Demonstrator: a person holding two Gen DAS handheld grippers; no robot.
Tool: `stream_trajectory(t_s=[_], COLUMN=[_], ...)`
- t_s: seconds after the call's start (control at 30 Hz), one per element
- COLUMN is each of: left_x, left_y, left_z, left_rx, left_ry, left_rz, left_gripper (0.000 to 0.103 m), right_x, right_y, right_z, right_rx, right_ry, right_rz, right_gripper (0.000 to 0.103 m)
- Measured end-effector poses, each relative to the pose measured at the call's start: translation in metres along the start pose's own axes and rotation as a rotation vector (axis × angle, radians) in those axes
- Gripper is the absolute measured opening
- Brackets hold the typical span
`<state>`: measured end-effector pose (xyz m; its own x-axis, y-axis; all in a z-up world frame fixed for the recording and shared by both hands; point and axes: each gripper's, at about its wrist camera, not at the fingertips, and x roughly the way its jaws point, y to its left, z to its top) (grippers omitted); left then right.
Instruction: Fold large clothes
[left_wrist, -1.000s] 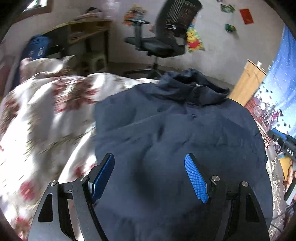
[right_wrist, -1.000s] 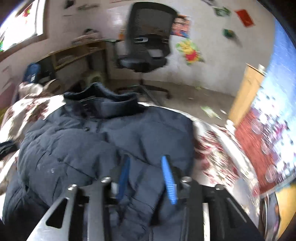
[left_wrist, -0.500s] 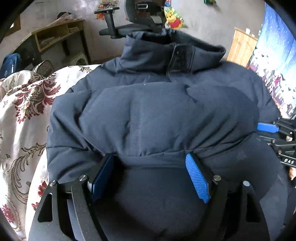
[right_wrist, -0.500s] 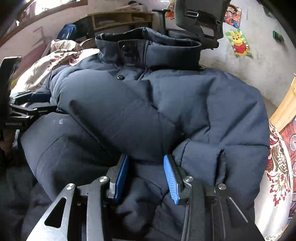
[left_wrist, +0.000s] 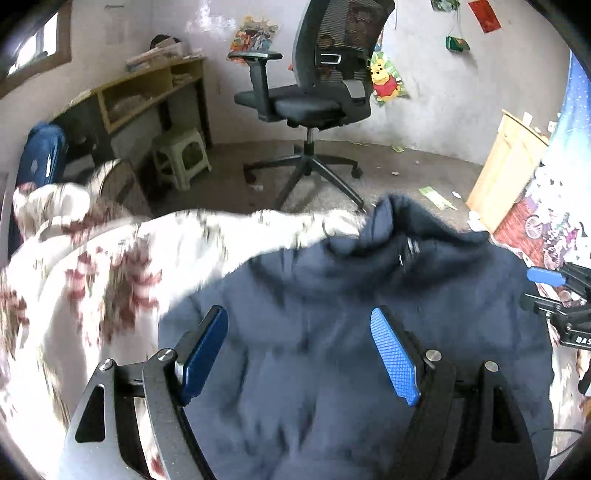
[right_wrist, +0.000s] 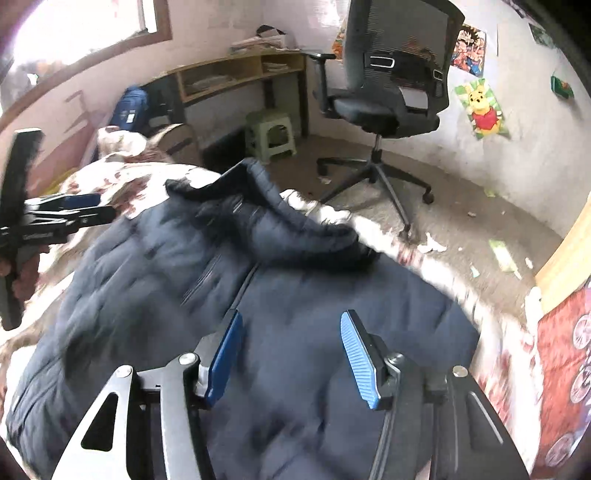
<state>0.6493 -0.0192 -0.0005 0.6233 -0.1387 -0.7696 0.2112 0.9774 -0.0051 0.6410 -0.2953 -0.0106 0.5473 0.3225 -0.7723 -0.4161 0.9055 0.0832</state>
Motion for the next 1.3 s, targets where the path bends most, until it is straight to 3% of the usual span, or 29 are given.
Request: stream_trajectory(t_s=[0.13,0.23,0.3,0.33,0.37,0.4,0.57,0.7,0.8,0.83,0.87,0.9,0.93,1.13,1.3], left_x=[0.039,0.062,0.071,0.075,0.079,0.081,0.075,0.083,0.09,0.091,0.092,0.092,0.09,0.065,0.051], left_y=[-0.013,-0.022,-0.025,-0.027,-0.028,-0.027,-0.023,-0.023,-0.028,-0.028,-0.026,-0.022,-0.017,0.008,0.02], left_z=[0.03,0.033,0.032,0.033,0.037,0.039,0.056,0.064,0.059,0.057,0.056,0.056,0.056,0.048,0.011], left_rx=[0.071,0.12,0.144,0.151,0.151,0.145,0.101,0.103,0.133,0.131,0.119,0.094,0.065,0.005,0.035], left_ry=[0.081,0.119,0.11,0.107,0.112,0.111,0.045,0.077,0.107,0.108,0.115,0.115,0.108,0.074,0.113], left_rz=[0.024,0.047,0.074,0.073,0.06,0.053,0.045,0.079,0.103,0.099,0.094,0.093,0.082,0.012,-0.071], left_gripper=[0.076,0.073,0.068,0.058,0.05,0.048,0.048,0.048,0.046,0.025,0.006,0.006,0.006,0.004,0.004], right_x=[0.046,0.065,0.075,0.078,0.079,0.079,0.074,0.073,0.081,0.083,0.084,0.084,0.082,0.039,0.034], right_y=[-0.003,0.002,0.003,0.003,0.001,-0.001,-0.018,-0.029,-0.036,-0.037,-0.037,-0.038,-0.04,-0.049,-0.044], right_z=[0.049,0.062,0.066,0.066,0.068,0.071,0.083,0.086,0.087,0.086,0.086,0.085,0.084,0.065,0.031], right_rx=[-0.046,-0.13,-0.174,-0.179,-0.176,-0.168,-0.097,-0.077,-0.039,-0.026,-0.011,0.005,0.016,0.09,0.067], right_ry=[0.083,0.116,0.124,0.124,0.119,0.113,0.079,0.073,0.093,0.099,0.103,0.1,0.088,-0.027,0.025], right_rz=[-0.004,-0.041,-0.078,-0.085,-0.09,-0.087,-0.055,-0.086,-0.056,-0.042,-0.02,-0.007,0.003,0.11,0.146], right_gripper=[0.053,0.053,0.053,0.052,0.049,0.048,0.048,0.048,0.048,0.045,0.028,0.022,0.009,0.007,0.006])
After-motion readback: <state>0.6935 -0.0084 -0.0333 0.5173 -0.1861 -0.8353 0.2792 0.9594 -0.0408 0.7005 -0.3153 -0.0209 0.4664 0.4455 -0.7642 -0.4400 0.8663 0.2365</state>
